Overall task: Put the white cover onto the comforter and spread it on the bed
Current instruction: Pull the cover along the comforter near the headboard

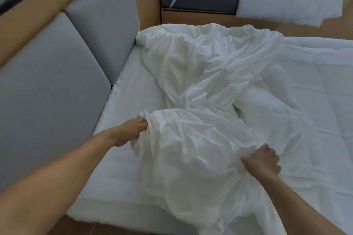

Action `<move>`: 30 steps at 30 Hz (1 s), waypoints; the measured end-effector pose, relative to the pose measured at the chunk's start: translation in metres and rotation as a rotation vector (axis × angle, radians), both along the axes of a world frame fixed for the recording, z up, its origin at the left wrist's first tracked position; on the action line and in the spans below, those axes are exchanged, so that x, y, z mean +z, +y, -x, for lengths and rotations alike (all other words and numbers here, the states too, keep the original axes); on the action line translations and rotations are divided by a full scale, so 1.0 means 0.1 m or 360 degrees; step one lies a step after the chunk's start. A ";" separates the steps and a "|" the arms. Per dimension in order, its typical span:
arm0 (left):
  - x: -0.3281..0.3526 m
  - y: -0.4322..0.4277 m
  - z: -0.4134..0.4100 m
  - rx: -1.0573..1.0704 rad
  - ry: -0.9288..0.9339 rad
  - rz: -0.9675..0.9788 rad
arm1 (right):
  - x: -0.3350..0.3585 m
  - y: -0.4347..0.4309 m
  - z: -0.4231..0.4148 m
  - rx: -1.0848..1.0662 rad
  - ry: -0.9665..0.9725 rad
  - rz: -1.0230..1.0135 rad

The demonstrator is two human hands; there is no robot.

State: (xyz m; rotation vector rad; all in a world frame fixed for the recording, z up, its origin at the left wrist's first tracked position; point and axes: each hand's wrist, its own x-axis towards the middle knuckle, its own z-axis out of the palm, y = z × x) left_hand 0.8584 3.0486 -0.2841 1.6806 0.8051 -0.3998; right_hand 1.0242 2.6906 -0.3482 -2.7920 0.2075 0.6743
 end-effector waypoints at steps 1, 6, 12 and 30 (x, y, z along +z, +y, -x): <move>-0.01 -0.05 0.00 0.0037 -0.0022 0.0015 | 0.01 0.19 0.00 0.0271 -0.0175 -0.0008; -0.04 -0.10 0.10 0.0269 -0.0105 -0.0015 | -0.02 1.15 0.23 0.1457 -0.0266 -0.0324; -0.04 -0.08 0.20 0.0352 -0.0110 -0.0103 | -0.27 1.17 0.24 0.1478 0.0169 -0.0262; 0.02 -0.17 0.09 -0.0065 -0.0090 0.0125 | 0.16 0.92 -0.06 0.1609 -0.0098 -0.0281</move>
